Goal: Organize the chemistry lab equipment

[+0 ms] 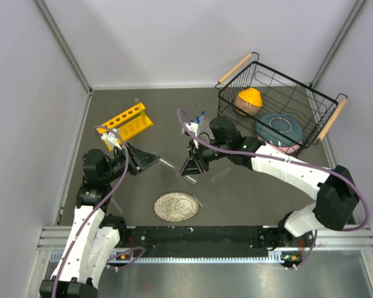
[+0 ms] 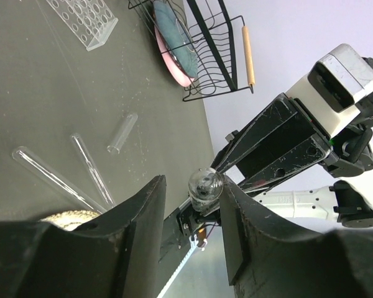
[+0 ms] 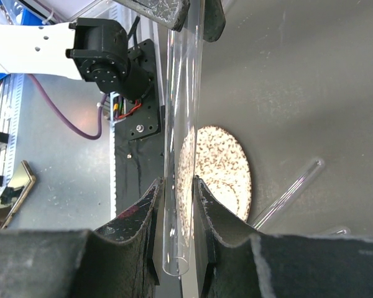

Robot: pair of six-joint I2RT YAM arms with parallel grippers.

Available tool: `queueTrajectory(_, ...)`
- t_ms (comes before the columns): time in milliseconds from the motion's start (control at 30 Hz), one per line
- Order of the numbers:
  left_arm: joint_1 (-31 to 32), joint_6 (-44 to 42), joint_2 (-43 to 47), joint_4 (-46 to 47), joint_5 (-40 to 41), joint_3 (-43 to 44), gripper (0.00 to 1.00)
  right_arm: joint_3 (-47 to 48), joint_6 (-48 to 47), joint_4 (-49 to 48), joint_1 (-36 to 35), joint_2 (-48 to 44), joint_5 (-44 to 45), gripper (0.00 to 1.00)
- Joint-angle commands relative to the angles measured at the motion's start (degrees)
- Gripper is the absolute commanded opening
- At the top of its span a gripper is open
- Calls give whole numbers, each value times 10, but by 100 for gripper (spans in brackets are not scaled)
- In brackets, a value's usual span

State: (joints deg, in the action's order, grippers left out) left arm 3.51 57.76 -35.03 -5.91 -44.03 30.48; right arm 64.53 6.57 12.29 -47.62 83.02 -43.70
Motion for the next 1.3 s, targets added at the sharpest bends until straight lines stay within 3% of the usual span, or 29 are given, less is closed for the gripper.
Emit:
queueTrajectory(0,6,-28,1,-9,-11,24,44,10,-12,-21,-17,6,-9,16)
queueTrajectory(167,11,-31,0,-9,-16,23,37,18,-17,-12,-33,18,-7,16)
queueTrajectory(300,12,-35,2,-9,-25,20,16,24,-23,-6,-36,25,-5,17)
queueTrajectory(367,12,-39,3,-9,-27,19,10,24,-27,-2,-37,27,-5,18)
queueTrajectory(567,12,-59,13,-25,-22,22,2,24,-45,9,-38,21,6,23)
queueTrajectory(667,11,-84,18,-49,-4,34,1,29,-62,28,-37,14,20,51)
queueTrajectory(700,12,-91,19,-59,3,46,1,32,-75,41,-37,7,28,67)
queueTrajectory(800,12,-118,19,-90,23,65,0,30,-110,58,-37,-19,54,86)
queueTrajectory(900,12,-154,17,-124,62,89,0,17,-146,66,-31,-44,64,98)
queueTrajectory(1100,12,-266,-46,-224,178,198,0,2,-290,140,45,-100,27,99)
queueTrajectory(1267,12,-374,-130,-251,306,293,0,-22,-338,164,133,-111,-41,99)
